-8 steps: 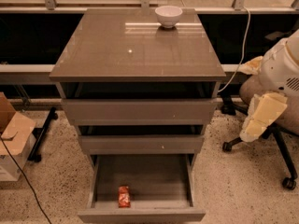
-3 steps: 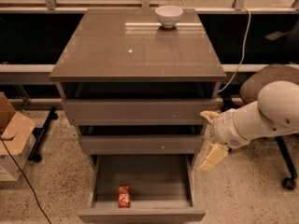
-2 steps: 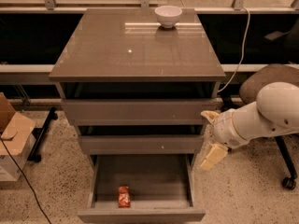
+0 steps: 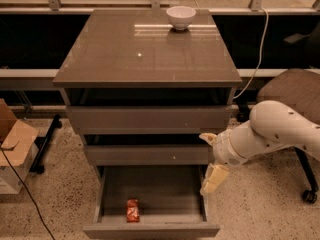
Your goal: Pick coke can from bottom drawer and place on counter
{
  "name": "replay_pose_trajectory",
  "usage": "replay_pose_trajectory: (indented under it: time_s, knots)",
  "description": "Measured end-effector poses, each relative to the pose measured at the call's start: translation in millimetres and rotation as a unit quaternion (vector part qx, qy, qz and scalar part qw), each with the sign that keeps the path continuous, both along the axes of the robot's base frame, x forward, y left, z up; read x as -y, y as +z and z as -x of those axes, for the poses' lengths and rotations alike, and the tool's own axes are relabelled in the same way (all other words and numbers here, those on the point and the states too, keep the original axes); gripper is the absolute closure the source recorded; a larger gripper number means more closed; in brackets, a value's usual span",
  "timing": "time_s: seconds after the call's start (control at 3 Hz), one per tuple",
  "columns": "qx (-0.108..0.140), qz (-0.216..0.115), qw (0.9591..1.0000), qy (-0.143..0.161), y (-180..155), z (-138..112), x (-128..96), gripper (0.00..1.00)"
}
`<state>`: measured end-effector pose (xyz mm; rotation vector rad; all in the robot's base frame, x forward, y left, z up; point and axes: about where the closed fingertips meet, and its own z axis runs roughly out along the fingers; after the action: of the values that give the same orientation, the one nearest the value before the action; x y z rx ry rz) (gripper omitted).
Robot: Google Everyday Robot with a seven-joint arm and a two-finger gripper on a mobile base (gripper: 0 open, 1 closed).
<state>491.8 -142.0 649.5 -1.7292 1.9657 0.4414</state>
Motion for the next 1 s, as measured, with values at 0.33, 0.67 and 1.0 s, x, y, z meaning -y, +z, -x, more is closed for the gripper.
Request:
replay_pose_trajectory:
  time_s: [0.33, 0.67, 1.0]
  knots:
    - [-0.003, -0.015, 0.9993, 0.033, -30.7, 0.3, -15.3, 0.0]
    - [-0.004, -0.035, 0.9981, 0.05, -103.5, -0.6, -44.2, 0.0]
    - [-0.004, -0.035, 0.9981, 0.05, -103.6, -0.7, -44.3, 0.0]
